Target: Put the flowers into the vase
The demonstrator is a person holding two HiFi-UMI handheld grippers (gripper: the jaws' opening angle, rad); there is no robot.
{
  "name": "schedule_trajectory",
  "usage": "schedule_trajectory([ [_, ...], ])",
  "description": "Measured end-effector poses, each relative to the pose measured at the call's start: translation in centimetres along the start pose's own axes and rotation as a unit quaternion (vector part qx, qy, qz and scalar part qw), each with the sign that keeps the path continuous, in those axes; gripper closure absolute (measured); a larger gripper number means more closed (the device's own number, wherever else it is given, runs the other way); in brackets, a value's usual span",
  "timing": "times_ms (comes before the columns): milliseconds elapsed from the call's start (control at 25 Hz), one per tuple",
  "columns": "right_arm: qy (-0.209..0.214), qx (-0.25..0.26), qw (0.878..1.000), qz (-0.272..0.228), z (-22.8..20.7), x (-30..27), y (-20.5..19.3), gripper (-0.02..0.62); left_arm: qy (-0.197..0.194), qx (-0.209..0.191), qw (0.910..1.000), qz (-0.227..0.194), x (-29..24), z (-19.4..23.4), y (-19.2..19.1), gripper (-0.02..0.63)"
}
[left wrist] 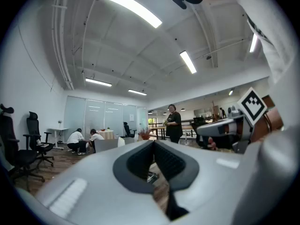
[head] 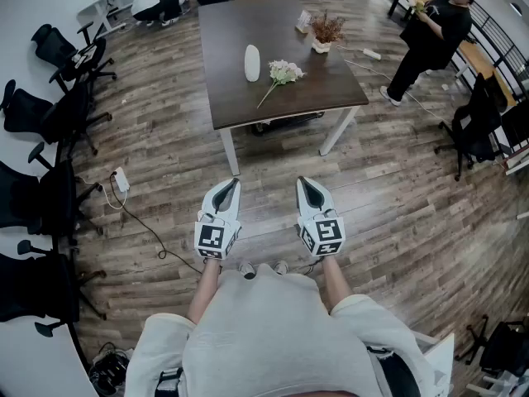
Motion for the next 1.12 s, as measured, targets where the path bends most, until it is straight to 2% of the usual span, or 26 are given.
schedule_trajectory([
  [720, 0.012, -0.012, 1.0, -0.004, -0.4, 0.7, -0.1, 0.598, 0.002, 0.0, 1.0, 0.007, 0.1, -0.9, 0.1, 0.597],
  [1120, 0.02, -0.005, 1.0, 0.003, -3.8, 2.2, -0.6, 0.597, 0.01, -0.001, 0.9999, 0.01, -1.8, -3.6, 0.0, 0.597],
])
Point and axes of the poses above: the fingertips, and each gripper's own axes: x backward along the fingers, z to its left, y out of its top, the point moved 10 cm from there along x, backward along the fingers, and after that the axes turned 6 degrees about -y, right-handed, at the moved point
